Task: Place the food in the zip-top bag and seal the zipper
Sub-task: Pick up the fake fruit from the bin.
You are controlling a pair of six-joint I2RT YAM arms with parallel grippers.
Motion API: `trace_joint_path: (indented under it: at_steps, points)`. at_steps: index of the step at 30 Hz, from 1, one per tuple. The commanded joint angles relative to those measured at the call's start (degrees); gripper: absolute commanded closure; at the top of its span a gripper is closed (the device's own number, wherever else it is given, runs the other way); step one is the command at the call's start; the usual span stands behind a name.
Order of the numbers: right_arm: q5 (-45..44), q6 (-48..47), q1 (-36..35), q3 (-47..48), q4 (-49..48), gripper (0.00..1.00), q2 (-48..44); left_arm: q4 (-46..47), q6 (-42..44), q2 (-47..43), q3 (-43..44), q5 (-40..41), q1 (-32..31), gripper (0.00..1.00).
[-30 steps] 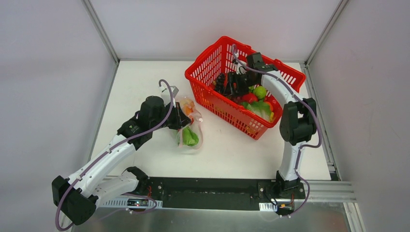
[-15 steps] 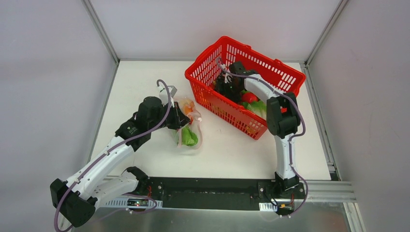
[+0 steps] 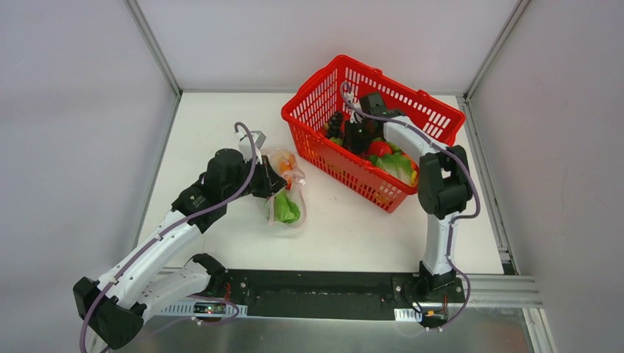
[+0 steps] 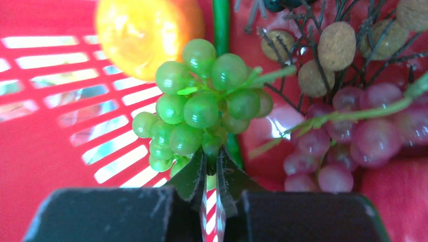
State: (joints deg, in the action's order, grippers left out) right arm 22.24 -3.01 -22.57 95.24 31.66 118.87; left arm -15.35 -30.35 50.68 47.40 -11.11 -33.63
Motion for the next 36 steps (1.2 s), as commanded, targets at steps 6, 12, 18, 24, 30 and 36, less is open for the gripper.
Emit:
trace_joint_path:
  at_steps: [6,12,18,24,30,36]
  points:
    - [8.1,7.1,2.9,-7.8,-12.8,1.00,-14.9,1.6,1.2,-2.8,0.2,3.3,0.7,1.00]
    - [9.6,7.7,4.5,-13.0,-19.9,1.00,-20.4,1.6,1.3,-2.2,1.5,2.8,0.7,1.00]
    - [10.4,7.7,5.1,-18.9,-28.3,1.00,-26.4,1.8,1.2,-0.6,2.1,1.8,0.7,1.00]
    - [8.8,15.9,5.2,-20.6,-29.8,1.00,-30.9,2.2,1.2,0.5,2.5,0.9,0.7,1.00]
    - [6.5,19.4,5.9,-25.2,-37.0,1.00,-36.8,2.4,1.4,0.7,3.3,1.1,0.7,1.00]
    - [3.3,19.6,5.9,-28.9,-40.6,1.00,-42.3,2.8,1.0,0.7,3.0,1.0,0.7,1.00]
